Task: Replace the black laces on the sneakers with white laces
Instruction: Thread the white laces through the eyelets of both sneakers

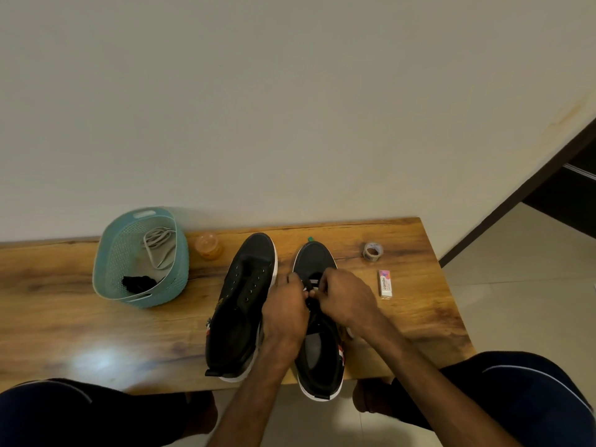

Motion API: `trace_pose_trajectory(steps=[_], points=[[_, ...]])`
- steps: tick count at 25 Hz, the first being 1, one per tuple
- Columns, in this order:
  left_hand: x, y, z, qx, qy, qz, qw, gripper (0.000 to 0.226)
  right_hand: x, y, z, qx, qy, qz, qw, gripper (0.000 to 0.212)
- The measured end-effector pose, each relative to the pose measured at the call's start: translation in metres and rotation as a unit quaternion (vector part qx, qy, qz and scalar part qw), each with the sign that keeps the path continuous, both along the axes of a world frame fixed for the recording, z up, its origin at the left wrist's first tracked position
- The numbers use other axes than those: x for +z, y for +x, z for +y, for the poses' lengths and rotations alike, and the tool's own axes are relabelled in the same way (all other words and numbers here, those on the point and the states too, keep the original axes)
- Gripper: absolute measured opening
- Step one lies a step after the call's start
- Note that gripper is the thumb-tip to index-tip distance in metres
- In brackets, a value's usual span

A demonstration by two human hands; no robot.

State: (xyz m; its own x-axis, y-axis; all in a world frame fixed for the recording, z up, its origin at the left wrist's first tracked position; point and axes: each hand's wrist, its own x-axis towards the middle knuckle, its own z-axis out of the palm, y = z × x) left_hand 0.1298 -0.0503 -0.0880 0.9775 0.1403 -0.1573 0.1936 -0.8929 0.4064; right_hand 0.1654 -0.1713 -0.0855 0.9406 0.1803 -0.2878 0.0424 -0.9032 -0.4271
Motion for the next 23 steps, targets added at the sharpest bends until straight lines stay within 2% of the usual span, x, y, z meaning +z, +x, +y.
trace_pose_trajectory(steps=[2, 4, 7, 10, 13, 15, 19, 23], points=[[-0.002, 0.001, 0.004, 0.024, -0.047, 0.007, 0.999, 0.007, 0.001, -0.004, -0.002, -0.001, 0.019, 0.067, 0.998, 0.025], [0.000, -0.008, 0.010, 0.033, -0.065, 0.014, 0.997, 0.008, 0.002, -0.002, -0.003, 0.012, 0.018, 0.092, 0.996, 0.023], [0.007, -0.037, 0.028, 0.019, -0.003, 0.045, 0.999, 0.005, 0.005, 0.002, -0.002, 0.016, 0.023, 0.117, 0.993, 0.020], [0.018, -0.058, 0.045, 0.024, 0.061, 0.075, 0.995, 0.016, 0.007, 0.002, -0.001, 0.025, 0.001, 0.102, 0.994, 0.024], [0.023, -0.042, 0.030, 0.024, 0.051, 0.021, 0.998, 0.027, 0.008, 0.001, 0.000, 0.028, -0.010, 0.090, 0.995, 0.027], [0.018, -0.022, 0.011, 0.003, 0.025, -0.010, 1.000, 0.025, 0.007, 0.001, 0.000, 0.020, 0.002, 0.094, 0.995, 0.026], [0.013, -0.002, 0.007, -0.004, 0.023, 0.041, 0.999, 0.012, 0.005, 0.002, -0.001, 0.020, -0.002, 0.092, 0.996, 0.027], [0.028, -0.035, 0.043, -0.026, 0.119, 0.091, 0.988, 0.014, 0.004, 0.006, 0.001, 0.026, -0.018, 0.108, 0.994, 0.030]])
